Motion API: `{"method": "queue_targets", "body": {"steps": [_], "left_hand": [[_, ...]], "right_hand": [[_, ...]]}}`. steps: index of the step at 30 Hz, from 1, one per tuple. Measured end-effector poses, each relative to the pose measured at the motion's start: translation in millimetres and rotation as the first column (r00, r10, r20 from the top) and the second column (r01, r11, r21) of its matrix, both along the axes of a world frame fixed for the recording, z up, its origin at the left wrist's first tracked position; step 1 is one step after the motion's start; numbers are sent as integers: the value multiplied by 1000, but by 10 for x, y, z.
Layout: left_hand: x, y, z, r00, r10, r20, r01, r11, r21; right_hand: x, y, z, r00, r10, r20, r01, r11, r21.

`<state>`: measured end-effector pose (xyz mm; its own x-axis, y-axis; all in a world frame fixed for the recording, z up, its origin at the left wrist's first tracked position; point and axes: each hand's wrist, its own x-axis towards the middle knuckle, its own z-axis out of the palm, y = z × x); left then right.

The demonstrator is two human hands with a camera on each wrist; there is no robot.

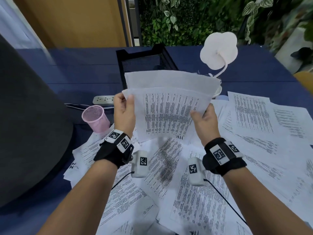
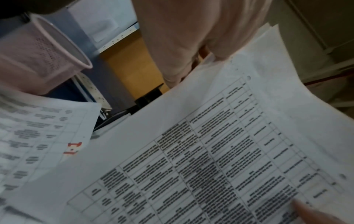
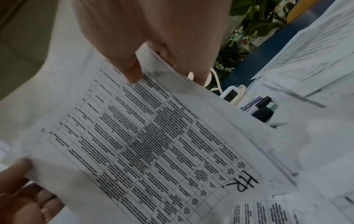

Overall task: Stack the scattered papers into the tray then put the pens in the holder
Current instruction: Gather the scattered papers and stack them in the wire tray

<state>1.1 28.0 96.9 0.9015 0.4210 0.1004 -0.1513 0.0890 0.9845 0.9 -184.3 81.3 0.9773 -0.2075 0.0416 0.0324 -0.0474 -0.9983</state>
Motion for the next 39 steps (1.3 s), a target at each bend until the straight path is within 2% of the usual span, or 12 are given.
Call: {"method": "queue_targets", "body": {"steps": [4,10,13,16,18,22,26,31,35,39], "left_hand": [[-23,19,-3,999,15,48,-16,1000,23],[49,50,301,984,-18,175,15,1000,14],[80,-10,274,991,-118,65,112,990,84],[62,-54,158,962,-271,3,269,956,114],[57,-51,101,971,-238,-2,235,960,152],[91,-81,199,989,-113,94,98,984,147],[74,-145,152,987,-135,86,121,982,145],[45,-12,-112,994,-100,-37,103,990,93],[6,16,-203,973,-195,-124,205,976,78],[11,13,-231,974,-192,-120,200,978,63]], "right_hand": [[32,-11,-49,999,35,-18,-35,999,17],[93,-26,-25,998,65,-25,-63,996,62],[107,7,0,997,75,-34,-73,996,51],[101,52,31,996,82,-41,-80,996,37],[84,68,62,998,53,-20,-52,998,46],[54,107,199,998,-10,69,6,999,54],[13,139,194,998,-22,62,18,998,66],[4,50,36,999,-23,-37,25,998,59],[1,45,-7,997,11,-79,-4,996,86],[33,55,-23,996,-11,-86,18,996,84]]}}
